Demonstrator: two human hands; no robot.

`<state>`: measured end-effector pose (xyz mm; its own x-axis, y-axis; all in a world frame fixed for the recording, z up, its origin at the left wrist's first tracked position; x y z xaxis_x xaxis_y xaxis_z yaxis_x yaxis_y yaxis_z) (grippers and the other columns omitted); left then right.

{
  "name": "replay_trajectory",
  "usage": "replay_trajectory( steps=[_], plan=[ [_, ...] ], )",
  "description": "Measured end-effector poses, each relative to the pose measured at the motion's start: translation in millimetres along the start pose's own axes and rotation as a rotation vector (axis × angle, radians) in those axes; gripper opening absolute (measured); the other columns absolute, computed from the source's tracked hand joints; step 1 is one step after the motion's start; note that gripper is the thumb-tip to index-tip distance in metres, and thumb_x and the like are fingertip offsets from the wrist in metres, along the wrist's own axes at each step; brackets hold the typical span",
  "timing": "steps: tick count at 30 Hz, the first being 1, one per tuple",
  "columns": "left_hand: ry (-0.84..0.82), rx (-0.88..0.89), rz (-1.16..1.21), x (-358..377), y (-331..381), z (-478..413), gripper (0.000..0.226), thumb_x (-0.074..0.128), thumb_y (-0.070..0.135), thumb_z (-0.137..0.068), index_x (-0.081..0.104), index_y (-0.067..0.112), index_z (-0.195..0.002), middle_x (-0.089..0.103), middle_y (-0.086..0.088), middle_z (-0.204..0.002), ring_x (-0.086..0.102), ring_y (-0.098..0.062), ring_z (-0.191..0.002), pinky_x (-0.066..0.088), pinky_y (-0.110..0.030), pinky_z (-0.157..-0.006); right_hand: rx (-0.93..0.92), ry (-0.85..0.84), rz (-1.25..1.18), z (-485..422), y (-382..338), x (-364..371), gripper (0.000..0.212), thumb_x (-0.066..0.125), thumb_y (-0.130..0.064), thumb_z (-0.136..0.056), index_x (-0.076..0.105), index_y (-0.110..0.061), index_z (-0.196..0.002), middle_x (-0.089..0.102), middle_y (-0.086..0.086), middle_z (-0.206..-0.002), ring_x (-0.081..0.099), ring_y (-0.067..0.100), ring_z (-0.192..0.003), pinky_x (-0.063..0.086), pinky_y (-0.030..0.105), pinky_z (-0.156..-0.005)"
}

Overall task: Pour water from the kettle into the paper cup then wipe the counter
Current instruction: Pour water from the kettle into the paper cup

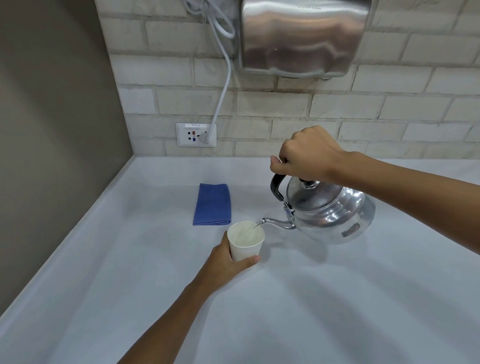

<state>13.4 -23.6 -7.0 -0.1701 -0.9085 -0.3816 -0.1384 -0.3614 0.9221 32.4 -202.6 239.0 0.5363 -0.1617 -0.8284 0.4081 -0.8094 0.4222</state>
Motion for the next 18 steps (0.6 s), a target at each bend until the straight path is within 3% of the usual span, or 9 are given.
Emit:
replay_trajectory(
  steps=[6, 13, 18],
  plan=[
    [-0.006, -0.001, -0.003, -0.4, -0.1, -0.5, 0.078, 0.076, 0.063, -0.059, 0.032, 0.049, -0.122, 0.055, 0.024, -0.114, 0.052, 0.008, -0.103, 0.044, -0.009, -0.072, -0.014, 0.009, 0.005, -0.3, -1.3, -1.0, 0.055, 0.046, -0.029, -0.087, 0.02, -0.011, -0.043, 0.019, 0.002, -0.037, 0.013, 0.018, -0.038, 0.011, 0.023, -0.045],
    [-0.002, 0.007, -0.002, 0.1, -2.2, -1.1, 0.082, 0.075, 0.066, -0.057, 0.034, 0.046, -0.125, 0.057, 0.018, -0.118, 0.055, -0.002, -0.106, 0.044, -0.018, -0.082, -0.013, 0.01, 0.001, -0.8, -2.5, -1.8, 0.055, 0.047, -0.028, -0.086, 0.018, -0.01, -0.042, 0.019, 0.004, -0.037, 0.013, 0.019, -0.038, 0.009, 0.024, -0.046],
    [0.001, 0.006, -0.006, -0.1, -1.7, -0.8, 0.083, 0.076, 0.063, -0.058, 0.034, 0.044, -0.127, 0.057, 0.018, -0.117, 0.055, -0.001, -0.104, 0.043, -0.011, -0.076, -0.02, 0.007, 0.01, -0.4, -3.1, -1.7, 0.055, 0.047, -0.028, -0.086, 0.017, -0.01, -0.043, 0.018, 0.003, -0.037, 0.012, 0.018, -0.038, 0.009, 0.024, -0.046]
  ],
)
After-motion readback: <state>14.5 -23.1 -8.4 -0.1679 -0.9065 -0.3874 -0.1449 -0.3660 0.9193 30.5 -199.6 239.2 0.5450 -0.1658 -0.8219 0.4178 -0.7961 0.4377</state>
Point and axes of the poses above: each hand's wrist, its own z-axis away from the middle knuckle, its own x-axis out of the palm, y = z × x, the point moved 1 cm from there along -z, towards the middle knuckle
